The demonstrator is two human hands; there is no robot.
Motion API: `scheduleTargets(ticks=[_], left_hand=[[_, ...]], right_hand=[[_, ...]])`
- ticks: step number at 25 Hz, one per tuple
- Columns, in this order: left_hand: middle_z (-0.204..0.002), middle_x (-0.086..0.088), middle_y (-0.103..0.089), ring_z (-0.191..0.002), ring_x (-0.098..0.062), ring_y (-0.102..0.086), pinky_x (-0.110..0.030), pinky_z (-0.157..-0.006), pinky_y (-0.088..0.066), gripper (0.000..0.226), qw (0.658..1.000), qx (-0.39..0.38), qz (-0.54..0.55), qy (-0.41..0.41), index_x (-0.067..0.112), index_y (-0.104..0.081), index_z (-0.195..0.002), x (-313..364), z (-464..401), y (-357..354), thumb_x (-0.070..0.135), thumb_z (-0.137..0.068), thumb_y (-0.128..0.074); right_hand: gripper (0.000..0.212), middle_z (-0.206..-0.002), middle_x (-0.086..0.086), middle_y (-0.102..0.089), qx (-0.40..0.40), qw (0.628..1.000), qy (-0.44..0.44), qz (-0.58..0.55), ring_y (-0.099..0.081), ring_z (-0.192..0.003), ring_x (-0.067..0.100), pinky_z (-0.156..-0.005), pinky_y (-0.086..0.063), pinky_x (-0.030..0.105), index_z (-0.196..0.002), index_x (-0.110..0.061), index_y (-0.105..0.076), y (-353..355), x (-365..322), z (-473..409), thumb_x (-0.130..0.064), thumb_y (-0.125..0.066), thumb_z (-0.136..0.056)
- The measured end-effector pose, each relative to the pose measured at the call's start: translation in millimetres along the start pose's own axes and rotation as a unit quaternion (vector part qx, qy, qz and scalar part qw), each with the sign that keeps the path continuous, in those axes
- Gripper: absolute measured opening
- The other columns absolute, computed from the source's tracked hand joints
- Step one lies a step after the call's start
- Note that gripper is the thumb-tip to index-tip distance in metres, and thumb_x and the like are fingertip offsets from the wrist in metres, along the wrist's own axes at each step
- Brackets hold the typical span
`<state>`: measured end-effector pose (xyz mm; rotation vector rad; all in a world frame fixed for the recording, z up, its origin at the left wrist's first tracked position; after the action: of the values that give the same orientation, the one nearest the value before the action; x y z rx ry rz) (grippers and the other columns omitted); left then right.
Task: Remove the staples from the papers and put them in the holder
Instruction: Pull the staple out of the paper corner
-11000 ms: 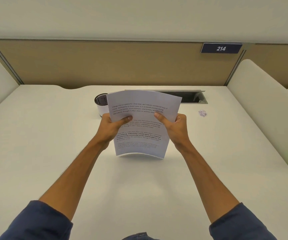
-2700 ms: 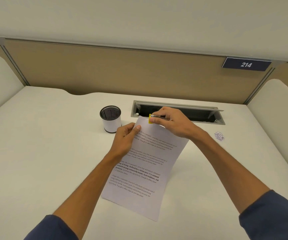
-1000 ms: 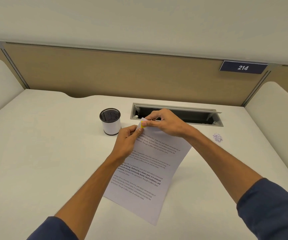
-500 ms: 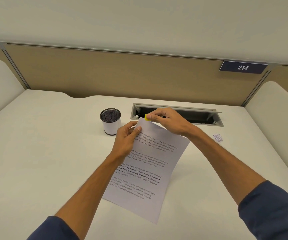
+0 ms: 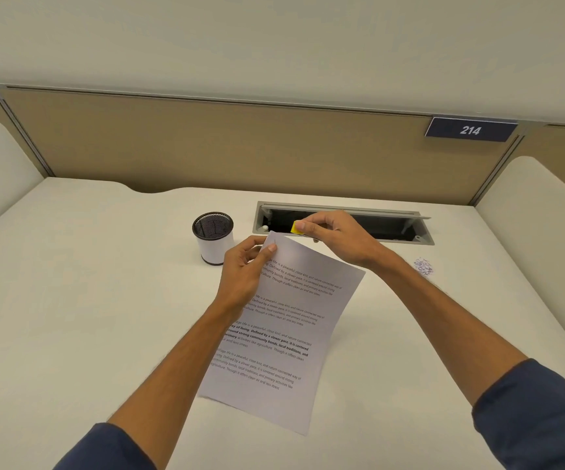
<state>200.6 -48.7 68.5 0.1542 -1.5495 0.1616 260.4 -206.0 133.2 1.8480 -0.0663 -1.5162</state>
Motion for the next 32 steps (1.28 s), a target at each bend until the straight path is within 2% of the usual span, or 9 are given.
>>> scheduleTargets(ticks=[5,9,13,16,18,22,25,29,32], left_hand=[[-0.093,-0.004,-0.075,-0.082,-0.026,-0.073,-0.04,-0.071,-0.061,0.016,1.0,0.008,-0.004,-0.005,0.018,-0.07,-0.105,5,-1,2,0.027,-0.091,-0.066],[-0.093,-0.004,-0.076,-0.082,-0.027,-0.073,-0.046,-0.076,-0.06,0.019,1.0,0.027,0.003,0.007,0.013,-0.069,-0.105,3,-2,8,0.024,-0.09,-0.068],[-0.093,-0.004,-0.076,-0.081,-0.026,-0.074,-0.048,-0.077,-0.06,0.019,0.999,0.045,0.014,0.014,0.013,-0.068,-0.104,-3,1,19,0.024,-0.088,-0.07],[-0.092,-0.004,-0.077,-0.079,-0.025,-0.074,-0.046,-0.075,-0.06,0.02,0.997,0.062,0.038,0.025,0.014,-0.067,-0.103,-10,1,28,0.021,-0.086,-0.073],[-0.089,-0.003,-0.077,-0.076,-0.022,-0.074,-0.041,-0.072,-0.06,0.021,0.995,0.076,0.057,0.036,0.014,-0.065,-0.102,-13,-1,32,0.019,-0.084,-0.075],[-0.088,-0.005,-0.077,-0.074,-0.021,-0.073,-0.035,-0.065,-0.059,0.017,0.993,0.079,0.08,0.042,0.017,-0.063,-0.096,-16,-6,34,0.017,-0.084,-0.074],[-0.091,-0.006,-0.076,-0.077,-0.023,-0.071,-0.038,-0.069,-0.059,0.011,0.993,0.062,0.088,0.045,0.019,-0.063,-0.092,-18,-12,31,0.017,-0.086,-0.072],[-0.095,-0.007,-0.074,-0.081,-0.025,-0.07,-0.041,-0.074,-0.058,0.01,0.995,0.032,0.081,0.041,0.026,-0.063,-0.086,-20,-20,26,0.018,-0.09,-0.067],[-0.093,-0.004,-0.072,-0.08,-0.021,-0.069,-0.035,-0.07,-0.059,0.005,0.996,0.001,0.083,0.041,0.019,-0.058,-0.092,-21,-22,20,0.016,-0.093,-0.062]], right_hand=[[0.021,-0.081,-0.01,-0.066,-0.007,1.0,-0.005,-0.008,-0.054,-0.074,0.005,-0.071,-0.04,0.025,-0.082,-0.036,-0.07,-1,1,1,-0.046,-0.055,-0.092],[0.022,-0.065,-0.026,-0.062,0.017,0.999,-0.024,-0.017,-0.054,-0.067,-0.008,-0.063,-0.038,0.007,-0.083,-0.032,-0.071,11,9,0,-0.045,-0.056,-0.092],[0.035,-0.065,-0.015,-0.061,0.08,0.994,-0.068,0.009,-0.052,-0.063,0.001,-0.059,-0.038,0.018,-0.091,-0.02,-0.075,27,52,-9,-0.052,-0.06,-0.088],[0.053,-0.081,0.012,-0.07,0.123,0.983,-0.118,0.071,-0.059,-0.072,0.022,-0.062,-0.041,0.033,-0.09,-0.008,-0.073,30,97,-18,-0.06,-0.063,-0.081],[0.056,-0.091,0.017,-0.071,0.142,0.973,-0.15,0.101,-0.064,-0.083,0.031,-0.064,-0.042,0.035,-0.091,-0.004,-0.072,26,120,-24,-0.058,-0.066,-0.079],[0.058,-0.069,0.018,-0.067,0.148,0.962,-0.198,0.114,-0.055,-0.059,0.024,-0.058,-0.038,0.031,-0.073,0.003,-0.066,11,148,-40,-0.055,-0.073,-0.074],[0.053,-0.05,0.008,-0.044,0.131,0.96,-0.221,0.109,-0.045,-0.05,0.02,-0.054,-0.034,0.03,-0.058,-0.005,-0.048,-4,163,-50,-0.047,-0.073,-0.078],[0.044,-0.062,0.01,-0.052,0.097,0.961,-0.235,0.108,-0.05,-0.054,0.02,-0.057,-0.037,0.027,-0.067,-0.007,-0.052,-18,180,-60,-0.043,-0.07,-0.082],[0.038,-0.066,0.009,-0.056,0.082,0.958,-0.25,0.117,-0.053,-0.056,0.018,-0.059,-0.04,0.025,-0.074,-0.004,-0.057,-24,190,-65,-0.04,-0.069,-0.084]])
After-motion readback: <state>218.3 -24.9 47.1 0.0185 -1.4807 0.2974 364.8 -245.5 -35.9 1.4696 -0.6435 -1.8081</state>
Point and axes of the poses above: each hand's wrist, its own z-axis away from the middle knuckle, its own y-axis out of the back of the hand, x = y × z, the point moved 8 cm from there along -z, towards the middle knuckle
